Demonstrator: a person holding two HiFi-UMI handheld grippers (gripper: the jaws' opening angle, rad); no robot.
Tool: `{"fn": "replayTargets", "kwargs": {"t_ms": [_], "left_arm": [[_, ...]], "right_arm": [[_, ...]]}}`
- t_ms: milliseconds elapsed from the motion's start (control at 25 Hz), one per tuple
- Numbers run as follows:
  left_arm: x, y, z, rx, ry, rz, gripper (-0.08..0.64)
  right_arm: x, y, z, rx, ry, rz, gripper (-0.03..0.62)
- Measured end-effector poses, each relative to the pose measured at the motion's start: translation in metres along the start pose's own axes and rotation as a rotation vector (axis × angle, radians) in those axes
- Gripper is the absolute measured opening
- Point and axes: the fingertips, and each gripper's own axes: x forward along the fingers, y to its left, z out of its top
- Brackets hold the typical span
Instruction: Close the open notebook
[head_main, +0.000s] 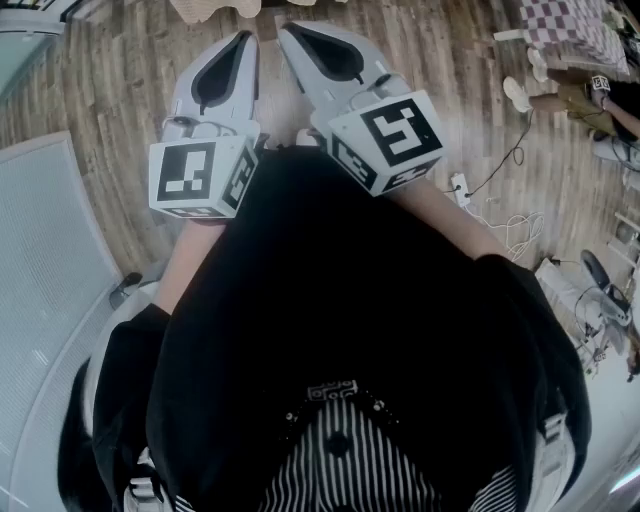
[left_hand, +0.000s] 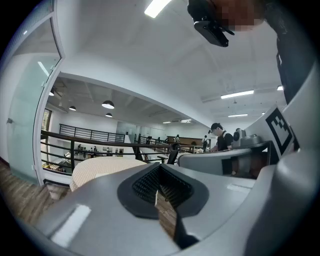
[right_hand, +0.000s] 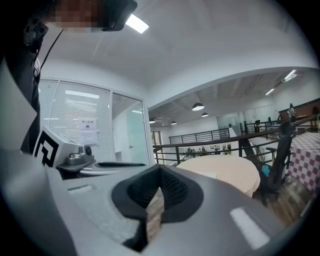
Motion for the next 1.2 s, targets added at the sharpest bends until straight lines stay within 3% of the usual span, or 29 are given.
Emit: {"fn": "replayTargets", "kwargs": {"t_ms": [280, 440, 760, 1200], "left_arm": [[-0.003, -0.007, 0.0, 0.021, 0.006, -0.023, -0.003], [-0.001, -0.019, -0.001, 0.041, 0.011, -0.062, -0.003], [0.002, -0.022, -0.013, 0.002, 0.032, -0.028, -0.003], [0.002, -0.02, -0.012, 0.009, 0.03, -0.024, -0.003]], "right_arm": [[0.0, 0.005, -0.004, 0.013, 0.002, 0.009, 0.002], [-0.002, 0.003, -0.009, 0.07, 0.001, 0.023, 0.002], [-0.012, -0.004, -0.018, 0.103, 0.004, 0.042, 0.002], [-0.008, 0.001, -0.015, 0.099, -0.005, 0.067, 0.002]]}}
